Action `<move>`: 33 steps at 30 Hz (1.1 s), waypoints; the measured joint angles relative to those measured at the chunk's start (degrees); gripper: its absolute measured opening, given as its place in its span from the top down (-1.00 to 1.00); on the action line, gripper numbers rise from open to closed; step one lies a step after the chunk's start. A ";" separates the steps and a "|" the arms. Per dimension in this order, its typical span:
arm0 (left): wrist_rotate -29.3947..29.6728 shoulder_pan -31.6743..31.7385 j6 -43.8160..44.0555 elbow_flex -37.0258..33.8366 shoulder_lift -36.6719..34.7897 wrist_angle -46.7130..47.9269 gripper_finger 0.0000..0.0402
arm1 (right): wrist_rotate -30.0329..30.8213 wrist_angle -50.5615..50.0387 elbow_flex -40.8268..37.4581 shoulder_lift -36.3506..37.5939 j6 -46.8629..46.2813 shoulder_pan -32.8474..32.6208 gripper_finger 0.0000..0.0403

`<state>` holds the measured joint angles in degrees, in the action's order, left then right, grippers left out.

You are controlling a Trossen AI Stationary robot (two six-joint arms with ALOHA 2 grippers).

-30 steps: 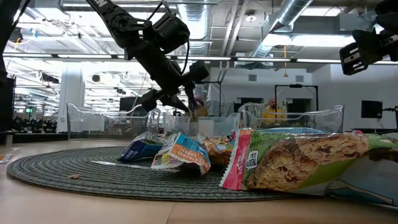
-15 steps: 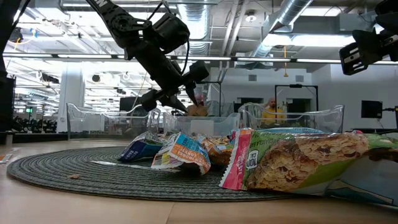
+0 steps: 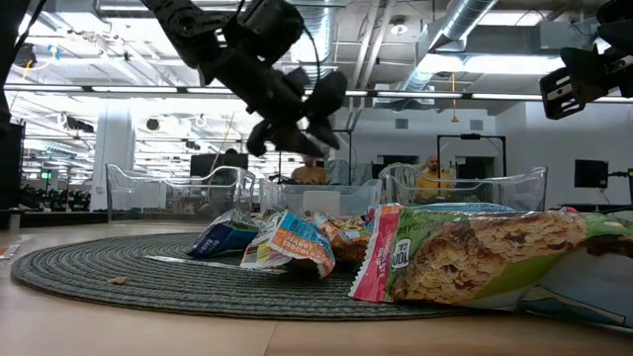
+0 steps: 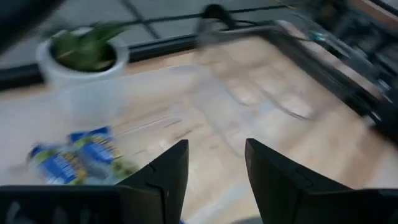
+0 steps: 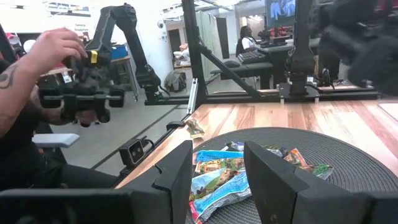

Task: Pick and place Granola Bars by type
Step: Put the blue granola bar into the middle transparent bin

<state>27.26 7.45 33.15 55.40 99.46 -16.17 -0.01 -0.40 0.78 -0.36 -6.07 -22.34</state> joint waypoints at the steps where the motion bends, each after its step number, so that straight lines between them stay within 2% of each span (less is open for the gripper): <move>1: -0.57 -0.77 -2.23 0.00 0.00 -0.67 0.25 | 0.00 0.00 0.00 0.02 0.00 -0.01 0.32; 6: -5.81 -4.49 -11.79 0.00 0.00 -1.80 0.25 | 0.00 0.00 0.00 0.02 0.00 -0.01 0.31; 11: -17.98 -8.21 -19.74 0.00 0.00 -1.78 0.25 | 0.00 0.00 0.00 0.01 0.00 -0.01 0.31; 16: -29.82 -11.68 -22.93 0.00 0.00 -1.76 0.25 | 0.00 0.00 0.01 0.00 0.00 -0.01 0.32; 20: -35.83 -14.07 -22.12 0.00 0.00 -1.55 0.25 | 0.00 0.00 0.00 0.00 0.00 -0.01 0.31; 26: -38.89 -17.51 -17.10 0.24 0.00 0.56 0.25 | -0.02 0.00 0.00 0.00 0.00 0.01 0.32; 30: -37.48 -19.18 -12.92 3.93 0.00 11.30 0.25 | 0.00 0.00 0.01 0.01 0.00 -0.01 0.31; 33: -33.31 -20.17 -10.97 8.34 0.00 21.95 0.25 | 0.00 0.00 0.02 0.00 -0.02 -0.01 0.31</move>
<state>-6.05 -12.72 22.18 63.74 99.46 5.78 -0.01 -0.40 0.79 -0.36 -6.08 -22.35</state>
